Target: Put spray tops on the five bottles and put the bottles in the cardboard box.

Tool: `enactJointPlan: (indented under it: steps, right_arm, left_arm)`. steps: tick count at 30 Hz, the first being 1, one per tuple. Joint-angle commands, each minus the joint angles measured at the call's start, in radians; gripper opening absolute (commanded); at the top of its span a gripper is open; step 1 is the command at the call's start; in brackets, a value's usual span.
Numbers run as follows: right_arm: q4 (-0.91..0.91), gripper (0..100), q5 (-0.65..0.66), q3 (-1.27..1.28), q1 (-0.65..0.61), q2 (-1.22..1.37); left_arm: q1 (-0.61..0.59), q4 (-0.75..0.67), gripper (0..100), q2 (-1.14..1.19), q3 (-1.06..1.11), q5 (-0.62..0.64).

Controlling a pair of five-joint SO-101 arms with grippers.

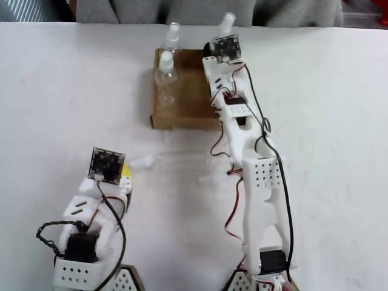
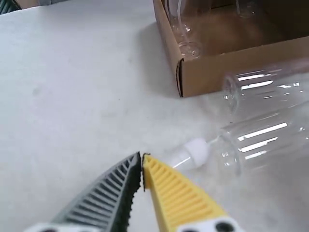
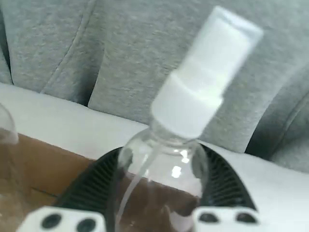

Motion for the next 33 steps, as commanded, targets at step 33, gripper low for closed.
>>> enactJointPlan:
  steps: [33]
  right_arm:
    - [0.022,29.7,-0.071,-0.051,-0.002,-0.09]
  left_arm:
    - [-0.005,-0.023,2,-0.012,-0.003,-0.008]
